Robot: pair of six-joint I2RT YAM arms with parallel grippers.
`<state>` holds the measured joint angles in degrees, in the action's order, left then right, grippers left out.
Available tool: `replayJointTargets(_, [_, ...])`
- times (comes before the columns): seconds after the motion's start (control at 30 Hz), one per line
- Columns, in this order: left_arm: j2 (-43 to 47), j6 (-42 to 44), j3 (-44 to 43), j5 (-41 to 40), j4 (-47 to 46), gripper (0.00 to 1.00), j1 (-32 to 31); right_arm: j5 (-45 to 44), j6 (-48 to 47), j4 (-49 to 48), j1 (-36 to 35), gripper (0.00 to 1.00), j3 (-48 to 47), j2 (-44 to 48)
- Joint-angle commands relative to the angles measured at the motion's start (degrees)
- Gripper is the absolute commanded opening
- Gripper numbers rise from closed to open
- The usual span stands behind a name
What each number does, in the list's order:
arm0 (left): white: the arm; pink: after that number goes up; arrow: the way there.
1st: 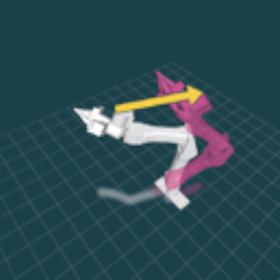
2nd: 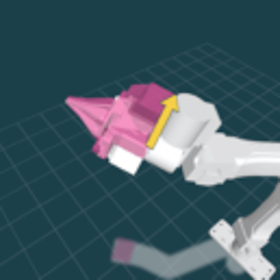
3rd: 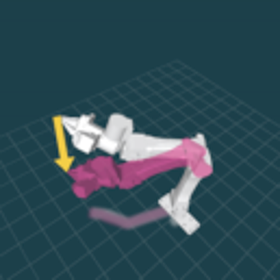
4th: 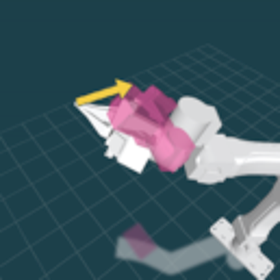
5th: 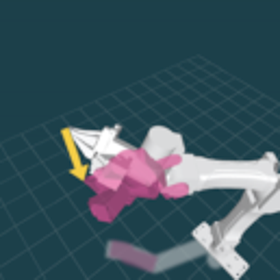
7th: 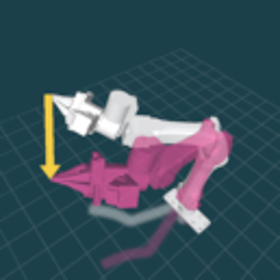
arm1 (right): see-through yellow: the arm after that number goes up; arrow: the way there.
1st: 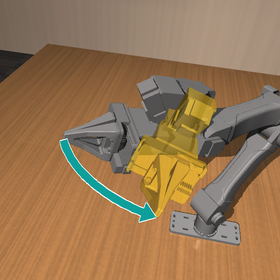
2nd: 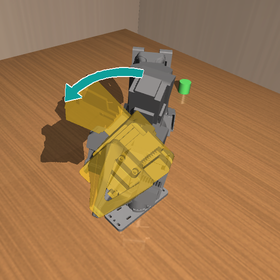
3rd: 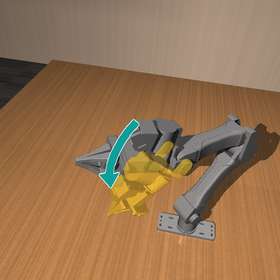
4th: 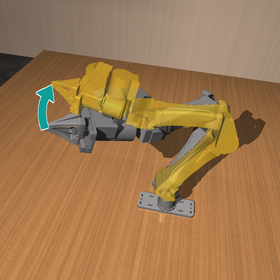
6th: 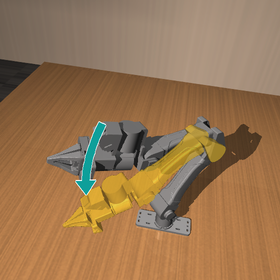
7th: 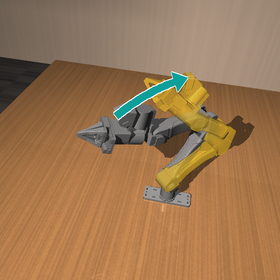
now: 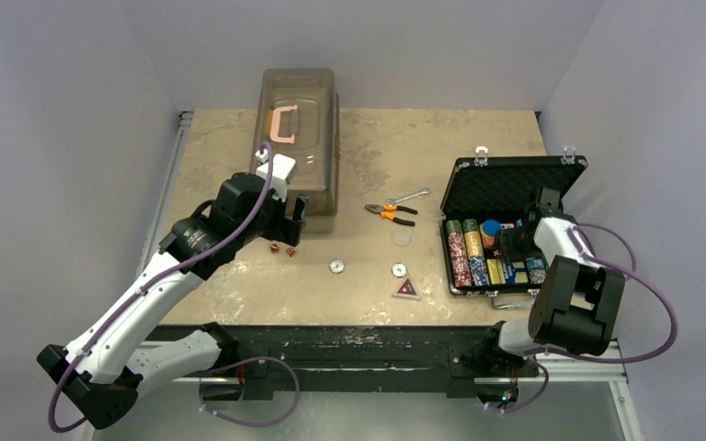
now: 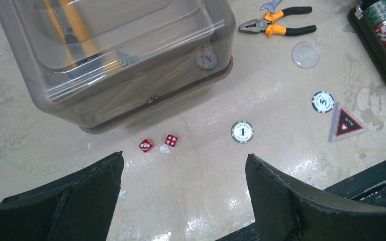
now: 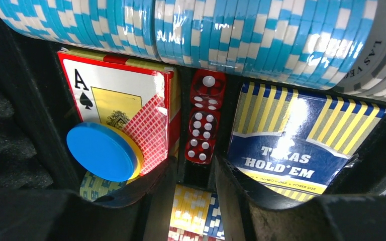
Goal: Pack up texas hold em set
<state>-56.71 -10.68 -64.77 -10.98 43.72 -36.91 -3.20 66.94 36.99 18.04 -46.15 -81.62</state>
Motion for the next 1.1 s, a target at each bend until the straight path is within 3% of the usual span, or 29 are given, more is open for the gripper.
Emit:
replayJointTargets(0.0, [-0.1,1.0,0.3,-0.5,-2.7,0.87,-0.3,-4.3,1.1,2.1,0.8,0.42,2.1,0.9])
replayJointTargets(0.07, [-0.1,1.0,0.3,-0.5,-2.8,0.87,-0.3,-5.0,0.6,2.4,1.0,0.47,2.1,1.2])
replayJointTargets(0.23, [0.0,0.9,0.3,-0.4,-2.7,0.87,-0.3,-6.5,-1.5,4.3,1.2,0.48,1.0,2.6])
replayJointTargets(0.33, [0.1,0.9,0.3,-0.2,-2.7,0.87,-0.3,-7.8,-3.6,5.4,1.1,0.37,0.7,4.5])
replayJointTargets(0.5, [0.3,0.8,0.3,0.3,-2.7,0.87,-0.3,-6.4,-10.0,2.4,1.1,0.35,2.2,6.1])
replayJointTargets(0.73, [0.4,0.5,0.3,1.0,-2.8,0.87,-0.3,-1.8,-19.0,-3.8,0.9,0.14,2.4,8.5])
replayJointTargets(0.97, [0.3,0.5,0.3,1.6,-2.8,0.87,-0.3,4.2,-21.3,-8.3,0.2,0.01,2.8,9.1])
replayJointTargets(1.07, [0.2,0.5,0.3,1.6,-2.9,0.87,-0.3,5.3,-21.2,-9.5,0.2,0.00,3.2,7.4])
